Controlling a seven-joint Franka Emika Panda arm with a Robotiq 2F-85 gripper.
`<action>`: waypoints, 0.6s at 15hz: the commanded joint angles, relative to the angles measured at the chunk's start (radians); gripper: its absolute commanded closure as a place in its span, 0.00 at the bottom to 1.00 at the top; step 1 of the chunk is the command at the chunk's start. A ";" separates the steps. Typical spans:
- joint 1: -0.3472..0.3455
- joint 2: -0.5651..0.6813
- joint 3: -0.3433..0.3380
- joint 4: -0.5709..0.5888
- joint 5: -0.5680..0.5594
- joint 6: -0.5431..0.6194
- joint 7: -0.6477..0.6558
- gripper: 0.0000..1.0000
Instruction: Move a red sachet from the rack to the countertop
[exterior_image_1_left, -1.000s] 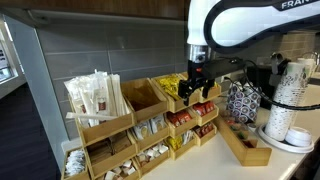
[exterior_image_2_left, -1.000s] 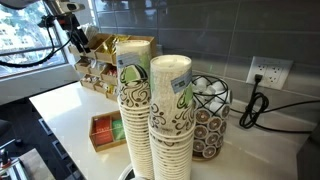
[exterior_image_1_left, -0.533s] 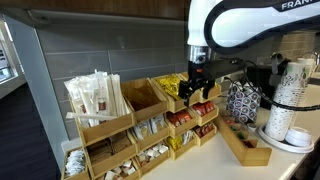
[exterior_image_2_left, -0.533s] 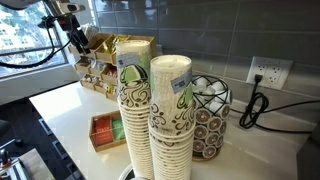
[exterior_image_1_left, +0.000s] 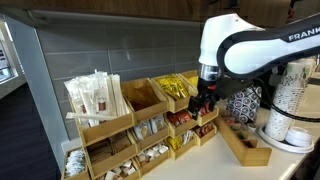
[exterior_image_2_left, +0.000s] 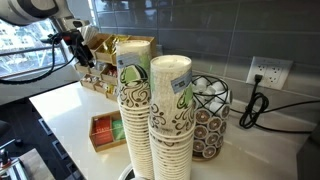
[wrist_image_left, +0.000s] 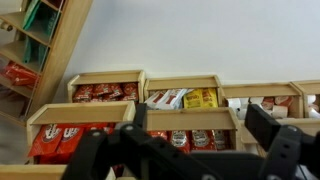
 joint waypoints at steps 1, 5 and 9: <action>0.015 -0.090 -0.037 -0.166 -0.031 0.147 -0.106 0.00; 0.006 -0.060 -0.029 -0.156 -0.036 0.204 -0.107 0.00; 0.006 -0.057 -0.030 -0.147 -0.036 0.203 -0.106 0.00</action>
